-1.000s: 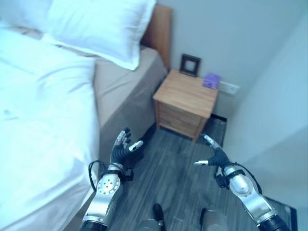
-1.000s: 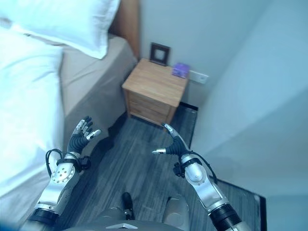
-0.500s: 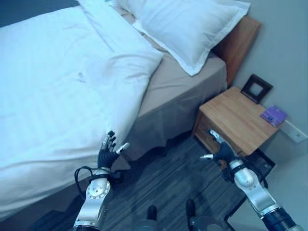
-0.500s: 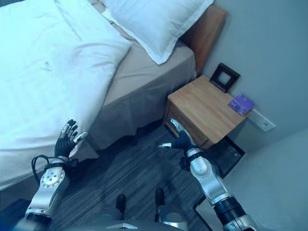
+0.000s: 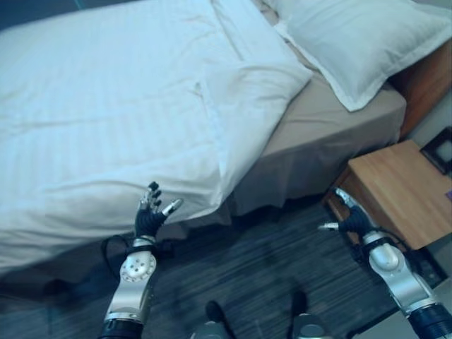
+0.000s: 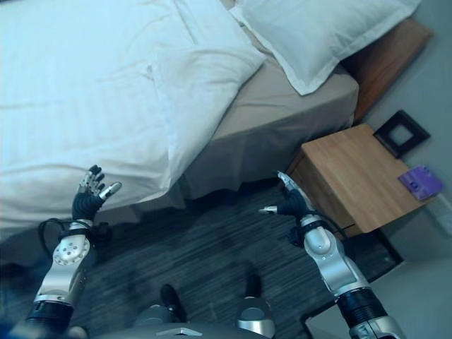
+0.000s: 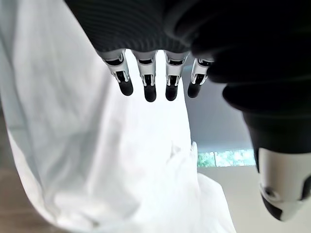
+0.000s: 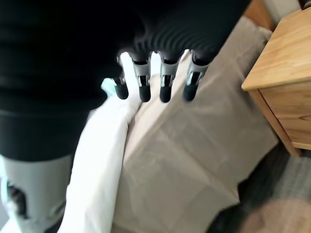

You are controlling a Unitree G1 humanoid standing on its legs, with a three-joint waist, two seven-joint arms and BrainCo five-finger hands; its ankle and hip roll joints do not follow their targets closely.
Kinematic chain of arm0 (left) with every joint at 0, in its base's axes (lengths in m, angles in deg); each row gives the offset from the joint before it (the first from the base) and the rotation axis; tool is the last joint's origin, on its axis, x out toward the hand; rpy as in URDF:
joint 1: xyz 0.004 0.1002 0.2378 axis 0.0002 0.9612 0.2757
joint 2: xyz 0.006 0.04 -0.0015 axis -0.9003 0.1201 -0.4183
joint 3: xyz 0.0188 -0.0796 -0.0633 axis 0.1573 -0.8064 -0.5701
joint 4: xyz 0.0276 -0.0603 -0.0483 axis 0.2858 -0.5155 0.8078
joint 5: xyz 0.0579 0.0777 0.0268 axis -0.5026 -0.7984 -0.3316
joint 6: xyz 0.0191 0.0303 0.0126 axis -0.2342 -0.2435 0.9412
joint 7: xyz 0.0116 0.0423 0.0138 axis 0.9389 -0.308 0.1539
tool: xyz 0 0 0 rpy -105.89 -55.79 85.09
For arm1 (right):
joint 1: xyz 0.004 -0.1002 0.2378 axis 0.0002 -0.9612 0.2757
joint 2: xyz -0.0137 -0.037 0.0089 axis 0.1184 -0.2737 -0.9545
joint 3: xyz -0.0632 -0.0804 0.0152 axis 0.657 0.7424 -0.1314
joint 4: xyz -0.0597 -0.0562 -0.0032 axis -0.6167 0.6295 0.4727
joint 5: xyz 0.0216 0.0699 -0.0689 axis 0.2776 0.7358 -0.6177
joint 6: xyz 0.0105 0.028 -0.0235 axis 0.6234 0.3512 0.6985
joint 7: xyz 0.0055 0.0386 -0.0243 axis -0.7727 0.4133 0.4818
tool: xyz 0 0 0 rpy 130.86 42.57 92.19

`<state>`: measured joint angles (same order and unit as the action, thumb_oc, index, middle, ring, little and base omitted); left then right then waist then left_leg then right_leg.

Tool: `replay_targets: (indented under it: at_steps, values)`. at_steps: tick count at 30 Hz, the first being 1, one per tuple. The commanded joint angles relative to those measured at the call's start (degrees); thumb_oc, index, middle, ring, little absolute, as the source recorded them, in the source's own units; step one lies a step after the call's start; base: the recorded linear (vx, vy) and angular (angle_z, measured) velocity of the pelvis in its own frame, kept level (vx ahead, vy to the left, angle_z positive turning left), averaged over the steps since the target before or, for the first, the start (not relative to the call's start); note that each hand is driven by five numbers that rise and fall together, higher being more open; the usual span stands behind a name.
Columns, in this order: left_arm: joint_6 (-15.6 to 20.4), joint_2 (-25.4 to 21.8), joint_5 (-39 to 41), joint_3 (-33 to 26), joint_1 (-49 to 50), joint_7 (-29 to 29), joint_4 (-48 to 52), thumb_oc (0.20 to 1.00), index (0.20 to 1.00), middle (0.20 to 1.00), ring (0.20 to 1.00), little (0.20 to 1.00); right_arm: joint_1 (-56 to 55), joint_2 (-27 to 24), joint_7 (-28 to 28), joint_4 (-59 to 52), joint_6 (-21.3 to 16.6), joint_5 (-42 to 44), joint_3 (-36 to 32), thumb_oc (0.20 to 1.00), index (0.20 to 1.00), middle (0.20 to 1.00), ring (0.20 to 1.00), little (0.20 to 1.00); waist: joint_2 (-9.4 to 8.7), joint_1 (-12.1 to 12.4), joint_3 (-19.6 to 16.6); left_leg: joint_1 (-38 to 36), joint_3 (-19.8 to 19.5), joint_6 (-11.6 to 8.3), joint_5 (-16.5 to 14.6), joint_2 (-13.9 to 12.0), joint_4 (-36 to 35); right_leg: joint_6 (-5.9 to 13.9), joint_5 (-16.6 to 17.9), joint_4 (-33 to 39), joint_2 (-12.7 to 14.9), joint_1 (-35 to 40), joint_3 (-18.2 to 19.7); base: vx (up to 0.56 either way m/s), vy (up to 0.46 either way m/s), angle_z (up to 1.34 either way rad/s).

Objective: Making the bed.

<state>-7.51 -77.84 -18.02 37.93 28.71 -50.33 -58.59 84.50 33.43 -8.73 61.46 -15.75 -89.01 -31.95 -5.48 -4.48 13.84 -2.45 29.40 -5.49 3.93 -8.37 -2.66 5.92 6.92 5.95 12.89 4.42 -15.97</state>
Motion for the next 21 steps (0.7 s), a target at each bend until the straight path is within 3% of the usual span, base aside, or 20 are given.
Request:
replay_targets:
  at_steps: [1,2,3,4,7,9,12,13,15,16,21]
  values:
    - [1.9,-1.8,-3.8,-0.8,0.5,1.0,1.5,1.000,1.000,1.000,1.000,1.000,2.4,-1.5,1.8,1.2,-1.3,-0.9,-2.8,1.000,1.000,1.000,1.000,1.000,2.39,-0.9,-4.1,2.1,2.6,-0.78,2.5,-4.9,-2.0,1.12,-13.5,-2.7,-3.1,8.4,-1.9,0.24,0.215,0.30]
    - [1.8,-1.9,-3.8,-0.7,0.5,1.0,1.5,1.000,1.000,1.000,1.000,1.000,2.4,-1.3,1.8,1.3,-1.4,-0.9,-2.8,1.000,1.000,1.000,1.000,1.000,2.22,-0.8,-4.0,2.0,2.7,-0.65,2.4,-4.8,-2.0,1.27,-13.7,-3.0,-2.9,8.3,-1.8,0.20,0.206,0.18]
    - [1.4,-2.6,-4.5,-0.6,0.4,1.4,1.4,1.000,1.000,1.000,1.000,1.000,2.5,-1.2,2.0,2.3,-1.2,-1.4,-3.2,1.000,1.000,1.000,1.000,1.000,1.68,-0.8,-3.9,1.2,2.6,0.29,1.1,-4.1,-2.1,1.66,-13.8,-6.9,-2.1,6.9,-1.5,0.12,0.220,0.11]
    - [1.6,-4.2,-4.7,-0.6,-0.2,1.4,1.3,1.000,1.000,1.000,1.000,1.000,4.4,-1.1,2.8,5.2,-0.9,-2.1,-3.2,1.000,1.000,1.000,1.000,1.000,1.05,-0.9,-2.7,-0.7,3.4,1.75,-1.0,-3.2,-2.3,3.32,-12.4,-15.9,-0.1,2.4,-0.9,0.12,0.222,-0.01]
    - [1.3,-5.7,-5.0,-1.1,-1.1,1.0,0.2,1.000,1.000,1.000,1.000,1.000,6.9,-0.9,4.0,6.9,-0.5,-1.8,-3.8,1.000,1.000,1.000,1.000,1.000,0.02,-0.9,-1.7,-1.8,4.9,2.57,-2.5,-2.8,-2.3,4.73,-10.1,-23.3,2.0,-3.2,0.3,0.07,0.128,-0.18]
    - [1.4,-6.6,-4.7,-2.2,-1.4,0.7,-0.3,1.000,1.000,1.000,1.000,1.000,8.7,-1.3,4.7,8.0,0.2,-1.6,-4.1,1.000,1.000,1.000,1.000,1.000,-0.21,-0.6,-1.3,-2.2,5.3,2.28,-3.1,-2.9,-2.3,4.14,-10.3,-20.1,2.4,-5.0,0.2,0.13,0.004,-0.35]
    - [2.0,-7.2,-4.1,-2.8,-1.4,0.9,0.2,1.000,1.000,1.000,1.000,1.000,10.2,-4.3,5.1,6.9,0.4,-3.2,-4.6,1.000,1.000,1.000,1.000,1.000,-0.26,-1.0,-0.9,-2.9,3.3,1.97,-4.3,-2.4,-2.3,3.40,-10.0,-10.9,-0.1,-6.8,3.9,0.17,-0.041,-0.34]
    - [2.0,-7.2,-4.1,-2.8,-1.5,0.9,0.1,1.000,1.000,1.000,1.000,1.000,10.2,-4.3,5.1,6.9,0.4,-3.2,-4.5,1.000,1.000,1.000,1.000,1.000,-0.22,-1.0,-0.8,-2.9,3.4,1.97,-4.3,-2.4,-2.3,3.39,-9.9,-10.7,-0.2,-6.7,3.9,0.22,-0.084,0.03]
    - [2.7,-8.4,-3.6,-2.7,-3.1,0.5,-0.6,1.000,1.000,1.000,1.000,1.000,13.0,-7.1,5.7,6.5,0.6,-4.7,-3.8,1.000,1.000,1.000,1.000,1.000,-0.36,-1.4,-0.2,-4.0,1.1,1.47,-6.3,-2.1,-2.3,5.07,-6.9,-1.5,-1.0,-10.1,9.3,0.28,-0.122,0.05]
    - [3.0,-8.7,-3.4,-2.4,-4.3,0.3,-1.2,1.000,1.000,1.000,1.000,1.000,15.0,-7.6,6.0,6.6,0.8,-5.1,-3.0,1.000,1.000,1.000,1.000,1.000,-0.23,-1.4,0.1,-4.6,0.7,1.15,-6.9,-2.3,-2.3,5.54,-6.7,-1.2,-1.2,-12.1,11.2,0.18,-0.075,0.07]
    - [4.1,-10.1,-2.6,-0.5,-9.1,-0.7,-3.4,1.000,1.000,1.000,1.000,1.000,24.8,-8.4,7.1,8.3,1.0,-5.9,1.6,1.000,1.000,1.000,1.000,1.000,-0.36,-0.6,0.4,-6.5,-0.8,-0.04,-7.5,-2.8,-2.3,5.62,-5.5,-1.0,-0.6,-14.0,8.8,0.24,-0.239,0.08]
